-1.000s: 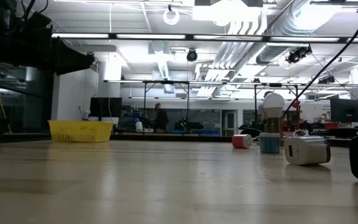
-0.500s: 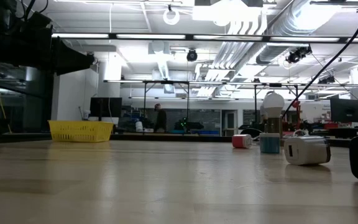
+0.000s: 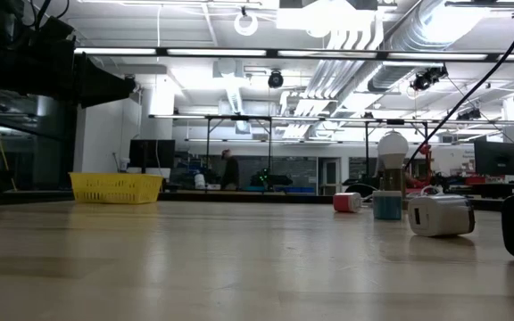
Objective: Pick & Place Office items
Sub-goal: Put the top black charger adapter into the orange bin, then put the black charger adapter into the orange bin
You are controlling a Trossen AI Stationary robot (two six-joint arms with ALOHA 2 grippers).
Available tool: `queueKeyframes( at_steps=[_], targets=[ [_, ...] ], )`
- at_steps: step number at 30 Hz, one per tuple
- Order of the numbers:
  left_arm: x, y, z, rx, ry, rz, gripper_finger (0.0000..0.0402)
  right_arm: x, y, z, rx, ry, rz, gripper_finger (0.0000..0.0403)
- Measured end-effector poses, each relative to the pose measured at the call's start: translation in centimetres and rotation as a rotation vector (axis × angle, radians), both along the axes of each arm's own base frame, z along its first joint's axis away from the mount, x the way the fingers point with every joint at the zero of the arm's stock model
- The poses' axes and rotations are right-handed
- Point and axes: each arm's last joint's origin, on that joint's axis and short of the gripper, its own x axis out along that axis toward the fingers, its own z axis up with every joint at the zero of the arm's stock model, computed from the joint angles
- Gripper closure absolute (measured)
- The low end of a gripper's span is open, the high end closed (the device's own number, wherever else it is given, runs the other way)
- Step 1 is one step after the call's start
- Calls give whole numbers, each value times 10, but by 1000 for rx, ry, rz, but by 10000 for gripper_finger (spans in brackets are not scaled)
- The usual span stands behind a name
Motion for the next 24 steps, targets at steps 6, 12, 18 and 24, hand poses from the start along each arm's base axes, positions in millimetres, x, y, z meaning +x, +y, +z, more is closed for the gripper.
queueKeyframes(
  at_steps=[6,12,18,24],
  targets=[
    [0,0,0,0,0,0,159,0,0,0,-1,0,5,244],
    [0,0,0,0,0,0,159,0,0,0,0,1,11,225],
    [0,0,0,0,0,0,159,0,1,0,3,0,11,197],
    [0,0,0,0,0,0,159,0,0,1,5,-2,11,197]
  ],
)
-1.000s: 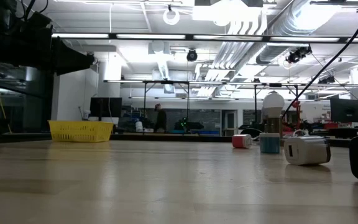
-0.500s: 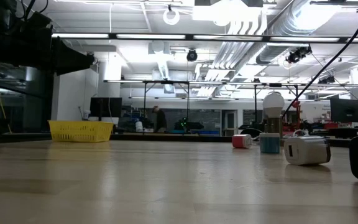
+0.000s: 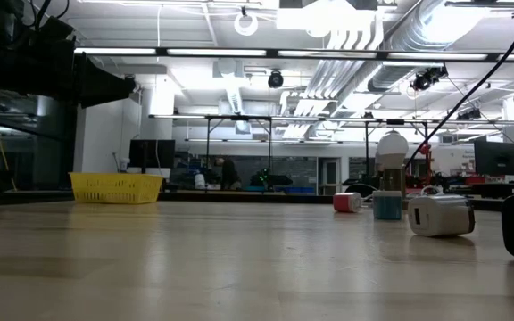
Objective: Pick & Place Office items
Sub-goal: Put the black charger adapter into the orange bin
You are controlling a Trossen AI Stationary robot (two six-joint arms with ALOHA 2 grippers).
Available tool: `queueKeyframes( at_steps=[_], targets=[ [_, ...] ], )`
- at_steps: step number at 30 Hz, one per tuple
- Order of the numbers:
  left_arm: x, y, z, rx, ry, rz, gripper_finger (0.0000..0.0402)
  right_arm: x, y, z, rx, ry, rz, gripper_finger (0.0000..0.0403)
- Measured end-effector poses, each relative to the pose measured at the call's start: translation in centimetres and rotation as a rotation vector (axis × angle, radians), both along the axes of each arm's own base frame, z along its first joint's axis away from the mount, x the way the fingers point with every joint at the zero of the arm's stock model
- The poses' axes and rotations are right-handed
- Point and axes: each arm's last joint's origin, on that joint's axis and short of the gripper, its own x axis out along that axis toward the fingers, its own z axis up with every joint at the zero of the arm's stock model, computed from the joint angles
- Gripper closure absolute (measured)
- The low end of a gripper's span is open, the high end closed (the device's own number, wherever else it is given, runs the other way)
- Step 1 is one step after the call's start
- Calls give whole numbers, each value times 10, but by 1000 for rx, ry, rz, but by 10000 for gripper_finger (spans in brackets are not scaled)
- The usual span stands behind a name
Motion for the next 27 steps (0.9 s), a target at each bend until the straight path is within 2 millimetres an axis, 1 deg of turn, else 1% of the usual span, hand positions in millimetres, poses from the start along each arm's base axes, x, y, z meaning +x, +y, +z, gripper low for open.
queueKeyframes(
  at_steps=[14,19,27],
  targets=[
    [0,0,0,0,0,0,159,0,-1,4,-4,-26,15,200],
    [0,0,0,0,0,0,159,1,-5,17,34,-39,6,200],
    [0,0,0,0,0,0,159,1,-15,33,49,-37,-4,200]
  ],
)
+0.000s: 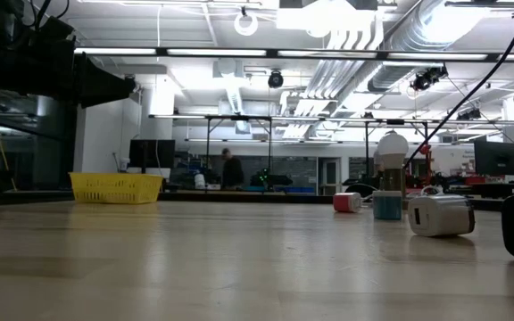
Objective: Pick & Place Office items
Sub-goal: Put the black charger adapter into the orange bin
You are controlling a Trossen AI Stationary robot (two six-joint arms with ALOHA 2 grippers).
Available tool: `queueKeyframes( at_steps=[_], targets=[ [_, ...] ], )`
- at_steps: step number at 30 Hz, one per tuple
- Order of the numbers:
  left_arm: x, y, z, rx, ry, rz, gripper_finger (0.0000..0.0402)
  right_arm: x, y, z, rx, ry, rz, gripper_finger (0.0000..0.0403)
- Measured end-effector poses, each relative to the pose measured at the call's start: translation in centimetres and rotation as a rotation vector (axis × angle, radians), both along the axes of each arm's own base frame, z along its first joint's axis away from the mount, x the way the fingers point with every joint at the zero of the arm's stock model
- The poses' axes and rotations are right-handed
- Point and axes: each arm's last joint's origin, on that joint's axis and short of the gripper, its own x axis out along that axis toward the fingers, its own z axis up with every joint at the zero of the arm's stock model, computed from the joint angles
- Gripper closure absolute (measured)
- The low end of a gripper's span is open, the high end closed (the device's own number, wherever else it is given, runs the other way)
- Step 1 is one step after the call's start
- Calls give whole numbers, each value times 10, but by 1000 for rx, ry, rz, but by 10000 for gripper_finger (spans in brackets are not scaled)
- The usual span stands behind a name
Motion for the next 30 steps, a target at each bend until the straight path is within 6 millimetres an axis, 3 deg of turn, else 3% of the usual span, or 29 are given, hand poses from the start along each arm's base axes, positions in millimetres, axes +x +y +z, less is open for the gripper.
queueKeyframes(
  at_steps=[14,30],
  targets=[
    [0,0,0,0,0,0,159,17,-8,6,8,-6,25,200],
    [0,0,0,0,0,0,159,75,-34,28,32,-108,292,200]
  ],
)
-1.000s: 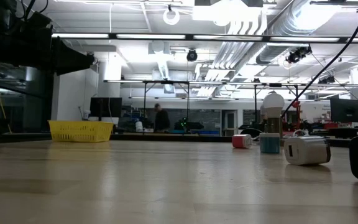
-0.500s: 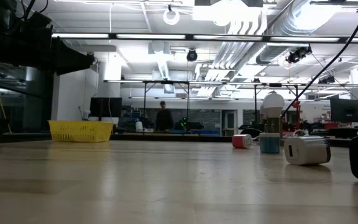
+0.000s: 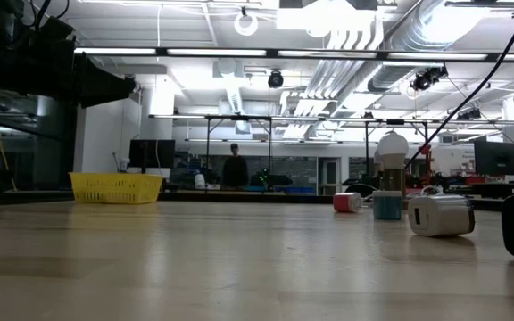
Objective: Pick & Place Office items
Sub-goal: Put the black charger adapter into the orange bin
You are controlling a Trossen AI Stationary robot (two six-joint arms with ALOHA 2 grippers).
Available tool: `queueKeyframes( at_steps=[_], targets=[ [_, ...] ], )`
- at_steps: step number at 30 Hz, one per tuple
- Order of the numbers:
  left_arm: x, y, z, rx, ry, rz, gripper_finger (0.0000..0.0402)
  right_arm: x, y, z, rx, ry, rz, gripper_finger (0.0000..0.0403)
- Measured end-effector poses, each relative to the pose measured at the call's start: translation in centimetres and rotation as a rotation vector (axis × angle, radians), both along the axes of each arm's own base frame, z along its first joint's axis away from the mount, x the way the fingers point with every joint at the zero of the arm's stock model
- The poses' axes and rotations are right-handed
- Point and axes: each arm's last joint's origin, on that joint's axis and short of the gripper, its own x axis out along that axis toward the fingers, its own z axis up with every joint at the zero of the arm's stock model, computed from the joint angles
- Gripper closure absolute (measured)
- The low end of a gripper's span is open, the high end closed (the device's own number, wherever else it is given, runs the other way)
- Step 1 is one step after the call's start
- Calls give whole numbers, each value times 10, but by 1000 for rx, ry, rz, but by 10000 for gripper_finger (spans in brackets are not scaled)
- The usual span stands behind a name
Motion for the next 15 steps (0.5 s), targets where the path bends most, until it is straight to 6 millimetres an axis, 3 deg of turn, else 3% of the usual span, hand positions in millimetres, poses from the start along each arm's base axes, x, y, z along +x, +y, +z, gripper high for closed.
queueKeyframes(
  at_steps=[15],
  targets=[
    [0,0,0,0,0,0,159,57,-25,7,-46,-103,433,200]
  ],
)
